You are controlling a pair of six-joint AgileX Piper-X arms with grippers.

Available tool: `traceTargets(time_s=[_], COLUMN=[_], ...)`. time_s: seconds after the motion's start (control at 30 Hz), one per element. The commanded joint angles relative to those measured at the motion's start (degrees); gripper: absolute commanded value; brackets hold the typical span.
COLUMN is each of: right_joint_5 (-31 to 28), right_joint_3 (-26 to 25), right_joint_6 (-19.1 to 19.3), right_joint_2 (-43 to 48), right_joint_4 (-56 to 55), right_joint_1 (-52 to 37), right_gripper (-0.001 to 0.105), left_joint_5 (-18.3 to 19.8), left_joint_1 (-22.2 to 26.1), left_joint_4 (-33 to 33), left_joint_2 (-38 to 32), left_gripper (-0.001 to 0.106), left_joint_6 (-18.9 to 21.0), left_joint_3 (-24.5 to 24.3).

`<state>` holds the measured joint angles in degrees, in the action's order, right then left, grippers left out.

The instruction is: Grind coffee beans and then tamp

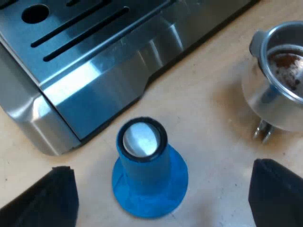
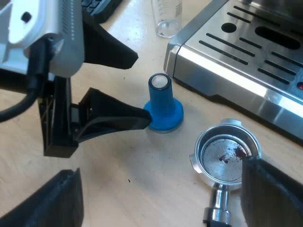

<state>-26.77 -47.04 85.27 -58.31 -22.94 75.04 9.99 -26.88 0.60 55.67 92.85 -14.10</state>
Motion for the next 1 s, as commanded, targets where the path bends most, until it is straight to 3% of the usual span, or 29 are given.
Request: traceTargets(time_s=[0.03, 0.17, 1.0], right_joint_5=[-0.4, -0.4, -1.8], right_joint_3=[-0.6, -0.6, -0.6], right_joint_6=[1.0, 1.0, 0.8], right_joint_2=[0.3, 0.3, 0.3], right_joint_4=[0.5, 0.5, -0.1], right_joint_1=[-0.1, -0.1, -0.1], right_gripper=[0.070, 0.070, 0.070], left_joint_5=[-0.4, -0.4, -0.3], left_joint_1=[-0.3, -0.3, -0.3], left_joint_4=[-4.0, -10.5, -25.2], left_joint_2=[0.9, 2.5, 17.2], left_gripper=[0.085, 0.085, 0.085], left_joint_6=[-0.4, -0.4, -0.4], left_joint_3=[0.2, 2.3, 3.8])
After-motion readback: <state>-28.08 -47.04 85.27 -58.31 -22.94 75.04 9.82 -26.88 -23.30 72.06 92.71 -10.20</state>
